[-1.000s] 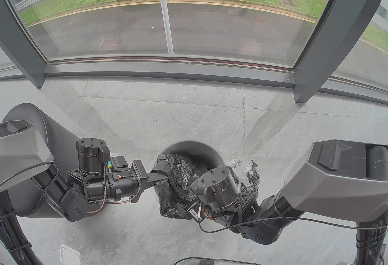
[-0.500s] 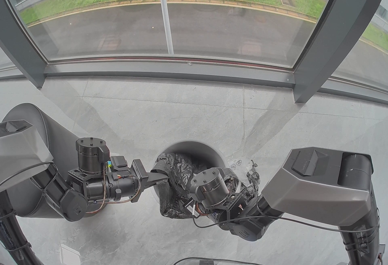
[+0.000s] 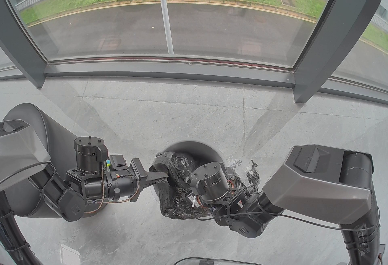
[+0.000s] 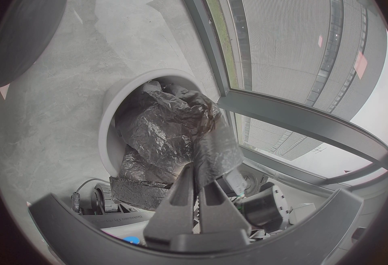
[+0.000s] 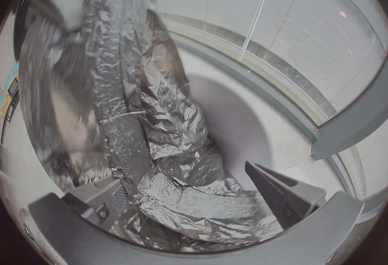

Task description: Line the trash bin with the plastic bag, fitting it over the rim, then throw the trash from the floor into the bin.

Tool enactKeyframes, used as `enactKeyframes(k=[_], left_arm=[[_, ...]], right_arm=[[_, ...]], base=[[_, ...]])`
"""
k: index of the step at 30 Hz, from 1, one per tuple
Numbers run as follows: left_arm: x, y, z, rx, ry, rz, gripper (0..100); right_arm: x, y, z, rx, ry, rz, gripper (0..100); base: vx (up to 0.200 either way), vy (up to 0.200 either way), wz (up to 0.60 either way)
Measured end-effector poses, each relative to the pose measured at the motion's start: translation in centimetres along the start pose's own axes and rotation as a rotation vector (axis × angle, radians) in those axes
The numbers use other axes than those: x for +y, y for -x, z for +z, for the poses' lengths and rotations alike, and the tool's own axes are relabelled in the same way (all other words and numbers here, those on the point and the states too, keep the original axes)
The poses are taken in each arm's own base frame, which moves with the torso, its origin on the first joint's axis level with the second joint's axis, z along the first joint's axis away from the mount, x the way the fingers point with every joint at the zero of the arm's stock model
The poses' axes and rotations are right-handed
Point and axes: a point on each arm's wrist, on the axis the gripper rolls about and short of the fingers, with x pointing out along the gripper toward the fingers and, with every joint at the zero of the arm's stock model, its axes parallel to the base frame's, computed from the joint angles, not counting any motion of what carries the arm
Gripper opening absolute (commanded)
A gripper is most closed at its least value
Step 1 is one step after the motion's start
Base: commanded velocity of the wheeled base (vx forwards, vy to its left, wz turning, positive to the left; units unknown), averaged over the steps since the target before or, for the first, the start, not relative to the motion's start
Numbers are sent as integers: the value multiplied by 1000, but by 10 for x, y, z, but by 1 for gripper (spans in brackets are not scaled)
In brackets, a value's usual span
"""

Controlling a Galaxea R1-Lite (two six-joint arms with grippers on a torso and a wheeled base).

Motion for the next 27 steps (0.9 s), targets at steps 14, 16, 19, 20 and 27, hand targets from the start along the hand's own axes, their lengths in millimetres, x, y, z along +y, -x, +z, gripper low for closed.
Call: enactKeyframes(k=[14, 16, 19, 20, 27], left_arm=[[2, 2, 2, -8, 1, 4, 0], [2, 2, 3, -12, -1, 3, 0], [0, 2, 5, -25, -29, -14, 0], [0, 3, 6, -32, -46, -18, 0], [4, 3, 11, -52, -173, -17, 0]], right_arm=[[-18, 7, 19, -84, -53, -102, 100], [-21, 6, 19, -83, -58, -110, 100], [-28, 5, 20, -83, -67, -124, 100], [-32, 4, 20, -82, -72, -133, 100], [-49, 3, 25, -88, -94, -169, 100]], base=[[0, 0, 0], [0, 0, 0], [0, 0, 0], [0, 0, 0], [0, 0, 0]])
